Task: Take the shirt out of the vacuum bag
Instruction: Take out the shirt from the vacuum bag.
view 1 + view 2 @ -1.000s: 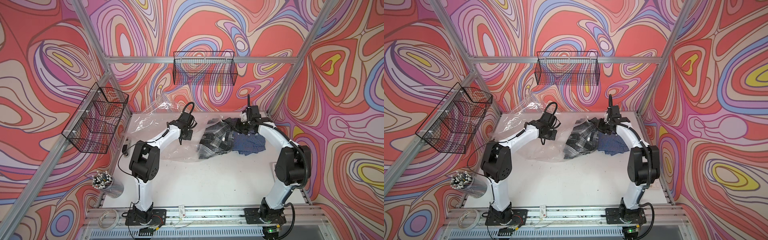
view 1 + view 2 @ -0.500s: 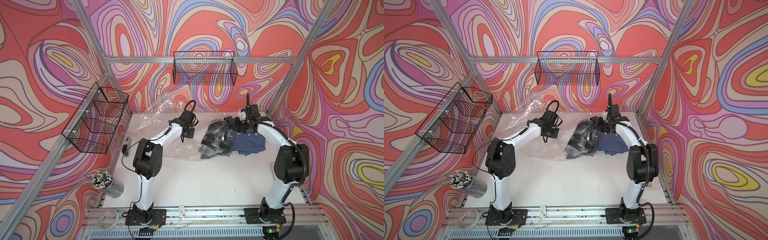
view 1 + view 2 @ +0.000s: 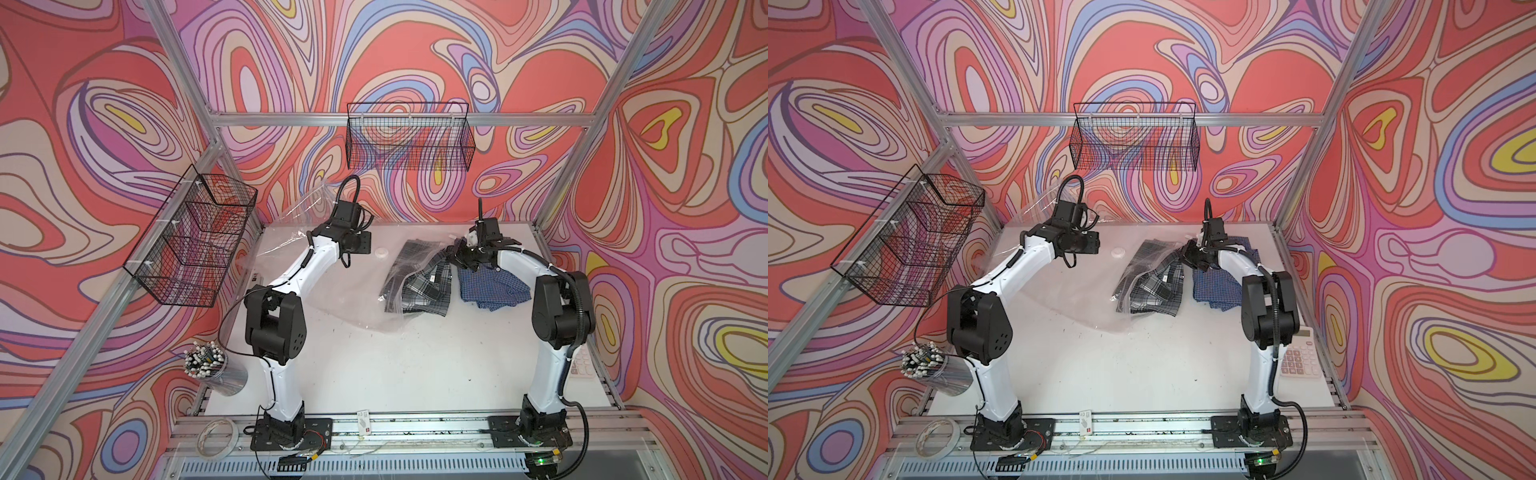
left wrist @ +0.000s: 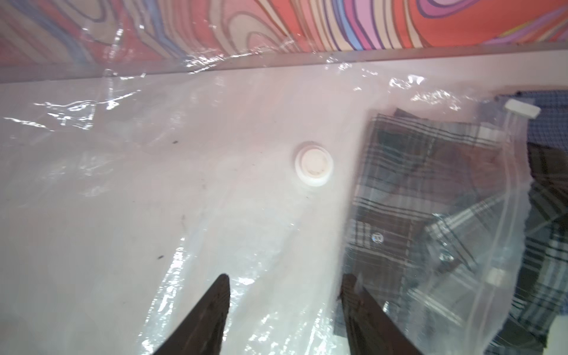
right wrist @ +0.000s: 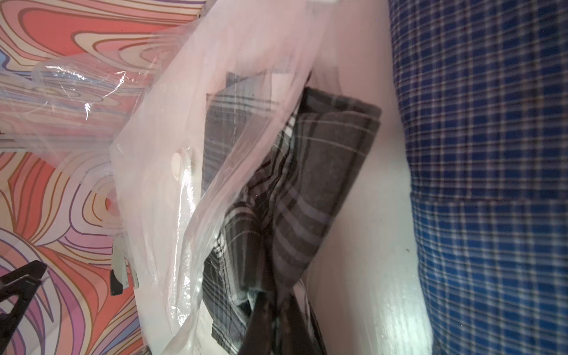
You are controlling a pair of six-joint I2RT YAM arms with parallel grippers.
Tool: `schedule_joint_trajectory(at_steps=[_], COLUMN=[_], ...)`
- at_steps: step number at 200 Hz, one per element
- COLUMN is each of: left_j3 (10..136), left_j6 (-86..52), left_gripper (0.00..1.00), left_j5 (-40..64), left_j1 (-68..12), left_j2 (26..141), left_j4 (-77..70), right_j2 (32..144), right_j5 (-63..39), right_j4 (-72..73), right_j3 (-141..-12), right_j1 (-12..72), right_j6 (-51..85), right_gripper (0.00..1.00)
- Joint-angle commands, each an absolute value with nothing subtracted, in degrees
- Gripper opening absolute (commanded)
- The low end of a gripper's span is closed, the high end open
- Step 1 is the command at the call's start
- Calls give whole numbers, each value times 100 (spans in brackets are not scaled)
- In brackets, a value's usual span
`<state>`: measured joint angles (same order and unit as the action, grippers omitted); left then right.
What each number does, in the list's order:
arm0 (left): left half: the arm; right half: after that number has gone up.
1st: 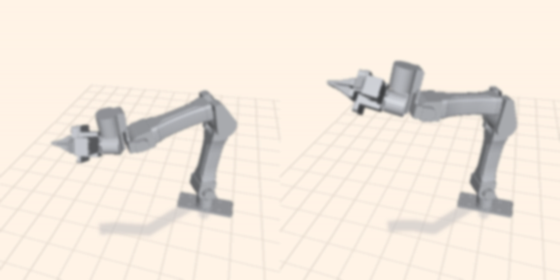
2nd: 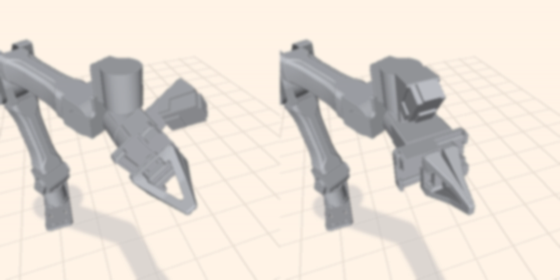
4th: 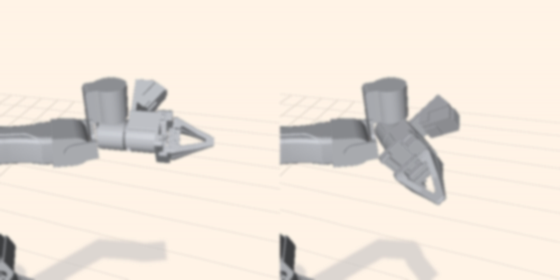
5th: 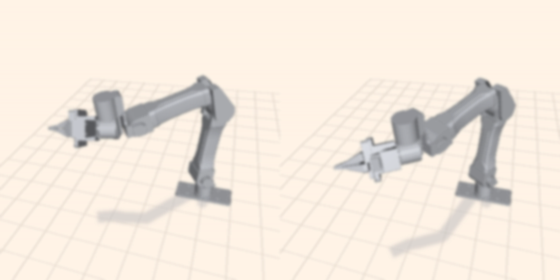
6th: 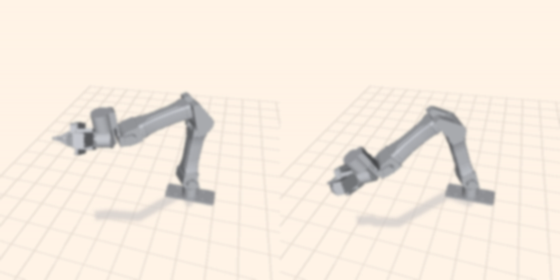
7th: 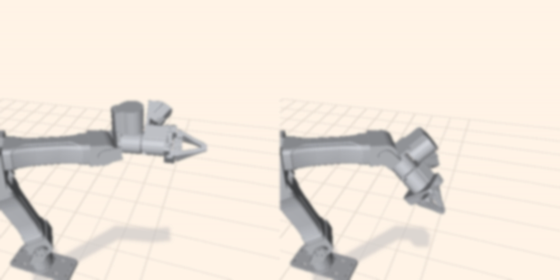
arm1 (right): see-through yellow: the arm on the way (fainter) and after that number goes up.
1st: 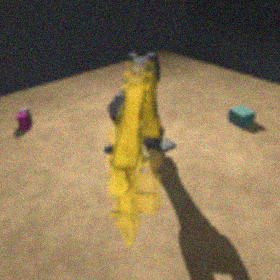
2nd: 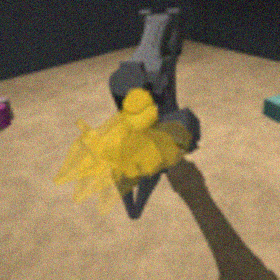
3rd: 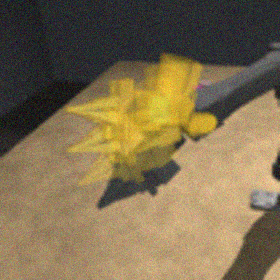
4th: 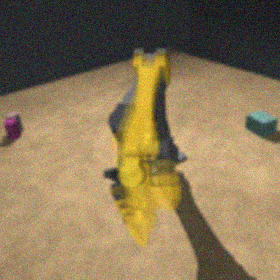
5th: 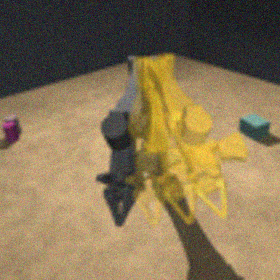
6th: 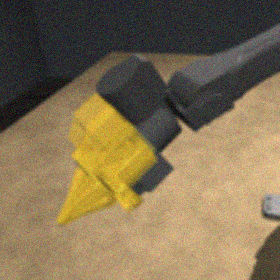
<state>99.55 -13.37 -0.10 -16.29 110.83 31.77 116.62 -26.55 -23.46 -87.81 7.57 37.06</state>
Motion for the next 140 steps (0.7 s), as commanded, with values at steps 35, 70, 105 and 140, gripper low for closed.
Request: schedule_joint_trajectory(at_steps=[35,70,105,140], left_j3=[10182,10616,10719,10646], left_j6=[-1915,-2252,-2625,-2698], left_gripper=[57,55,51,50], left_j5=[155,144,409,462], left_j1=[-1168,-1012,-842,-778], left_j2=[12010,12553,12930,13125], left_j4=[3465,3772,3833,3779], right_j2=[12245,12582,12768,12713], right_j5=[-2763,-2783,-2710,-2585], right_j4=[-2380,-2804,-3072,-3371], right_j3=[-9664,-10381,-10790,-11008], right_j1=[782,784,782,773], right_j6=[3694,3518,3388,3256], right_gripper=[0,0,0,0])
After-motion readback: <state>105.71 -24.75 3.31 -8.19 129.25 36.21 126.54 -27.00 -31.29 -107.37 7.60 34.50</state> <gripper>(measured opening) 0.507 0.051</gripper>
